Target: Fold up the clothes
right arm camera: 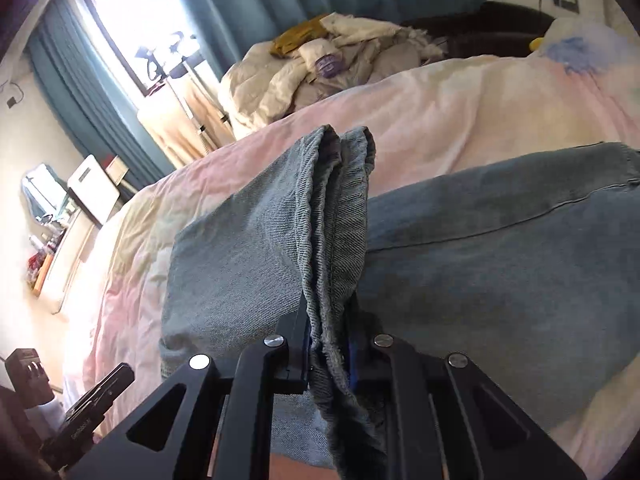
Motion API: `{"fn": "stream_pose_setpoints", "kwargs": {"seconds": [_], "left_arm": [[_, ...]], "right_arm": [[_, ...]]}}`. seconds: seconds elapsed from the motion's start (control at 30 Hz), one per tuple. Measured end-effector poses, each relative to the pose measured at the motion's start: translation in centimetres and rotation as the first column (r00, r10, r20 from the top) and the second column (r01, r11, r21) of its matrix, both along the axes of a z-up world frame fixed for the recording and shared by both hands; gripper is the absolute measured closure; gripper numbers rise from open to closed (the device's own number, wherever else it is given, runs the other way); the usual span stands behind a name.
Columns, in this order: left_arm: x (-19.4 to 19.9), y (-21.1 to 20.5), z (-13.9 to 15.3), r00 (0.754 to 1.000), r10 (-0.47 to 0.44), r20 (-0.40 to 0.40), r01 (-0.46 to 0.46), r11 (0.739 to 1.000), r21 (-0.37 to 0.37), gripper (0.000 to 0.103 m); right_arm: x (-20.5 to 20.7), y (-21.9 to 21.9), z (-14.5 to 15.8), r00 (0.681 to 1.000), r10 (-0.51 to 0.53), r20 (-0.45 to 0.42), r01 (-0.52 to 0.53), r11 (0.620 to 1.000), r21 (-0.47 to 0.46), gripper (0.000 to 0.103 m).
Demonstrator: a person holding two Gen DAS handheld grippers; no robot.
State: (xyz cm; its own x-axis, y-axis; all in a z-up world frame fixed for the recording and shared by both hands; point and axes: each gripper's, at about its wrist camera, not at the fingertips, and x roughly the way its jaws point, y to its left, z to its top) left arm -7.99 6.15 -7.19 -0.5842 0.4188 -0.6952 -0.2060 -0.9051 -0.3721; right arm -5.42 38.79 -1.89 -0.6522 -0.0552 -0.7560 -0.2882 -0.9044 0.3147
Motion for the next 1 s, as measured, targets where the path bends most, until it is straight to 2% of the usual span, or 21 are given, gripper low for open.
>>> {"fn": "stream_pose_setpoints", "kwargs": {"seconds": [0.07, 0.17, 0.23, 0.3, 0.4, 0.47, 0.57, 0.67, 0.7, 0.73, 0.87, 0.9, 1.0], "left_arm": [[0.1, 0.4, -0.3, 1.0, -0.015, 0.013, 0.014, 1.0, 0.006, 0.069], [0.4, 1.2, -0.6, 0.999, -0.032, 0.007, 0.032, 0.999, -0.02, 0.069], [0.5, 1.6, -0.7, 0.999, -0.04, 0.003, 0.04, 0.998, -0.038, 0.069], [0.7, 2.0, -0.7, 0.999, -0.047, -0.005, 0.046, 0.997, -0.054, 0.069], [0.9, 2.7, -0.7, 0.998, -0.056, -0.019, 0.055, 0.995, -0.088, 0.069], [0.8, 3.2, -0.7, 0.998, -0.066, -0.024, 0.063, 0.992, -0.105, 0.069], [0.5, 4.4, -0.8, 0.995, -0.091, -0.04, 0.084, 0.986, -0.141, 0.069], [0.2, 5.6, -1.1, 0.991, -0.122, -0.049, 0.112, 0.979, -0.171, 0.069], [0.1, 5.9, -1.3, 0.99, -0.132, -0.045, 0.123, 0.977, -0.173, 0.069], [-0.1, 6.0, -1.5, 0.99, -0.136, -0.038, 0.127, 0.977, -0.17, 0.069], [-0.8, 6.4, -2.4, 0.992, -0.125, -0.011, 0.121, 0.977, -0.174, 0.069], [-0.9, 6.6, -2.6, 0.992, -0.124, -0.01, 0.12, 0.976, -0.181, 0.069], [-1.1, 7.0, -2.9, 0.992, -0.123, -0.01, 0.118, 0.972, -0.203, 0.069]], "right_arm": [[1.0, 1.6, -1.1, 0.998, -0.024, 0.065, 0.023, 1.0, 0.015, 0.091], [0.7, 3.8, -5.3, 0.975, 0.014, 0.224, -0.016, 1.0, 0.005, 0.089], [0.1, 4.3, -6.8, 0.961, 0.024, 0.276, -0.024, 1.0, -0.005, 0.087], [0.1, 4.6, -6.7, 0.959, 0.003, 0.283, 0.0, 1.0, -0.01, 0.085], [1.4, 5.3, -4.9, 0.964, -0.076, 0.254, 0.07, 0.997, 0.035, 0.069], [3.1, 6.4, -3.2, 0.973, -0.13, 0.19, 0.127, 0.992, 0.028, 0.062], [6.9, 9.7, -1.0, 0.973, -0.226, 0.05, 0.23, 0.969, -0.092, 0.054], [9.1, 12.7, 0.3, 0.93, -0.365, -0.043, 0.359, 0.927, -0.107, 0.048], [10.1, 13.8, 0.7, 0.908, -0.415, -0.06, 0.411, 0.908, -0.078, 0.048], [12.0, 15.6, 0.6, 0.883, -0.464, -0.065, 0.461, 0.886, -0.055, 0.047], [18.2, 23.1, -1.4, 0.781, -0.623, -0.032, 0.621, 0.781, -0.058, 0.045], [18.6, 24.7, -2.5, 0.776, -0.631, -0.018, 0.628, 0.774, -0.084, 0.044], [18.5, 27.1, -5.6, 0.796, -0.605, 0.016, 0.596, 0.78, -0.188, 0.042]]}}
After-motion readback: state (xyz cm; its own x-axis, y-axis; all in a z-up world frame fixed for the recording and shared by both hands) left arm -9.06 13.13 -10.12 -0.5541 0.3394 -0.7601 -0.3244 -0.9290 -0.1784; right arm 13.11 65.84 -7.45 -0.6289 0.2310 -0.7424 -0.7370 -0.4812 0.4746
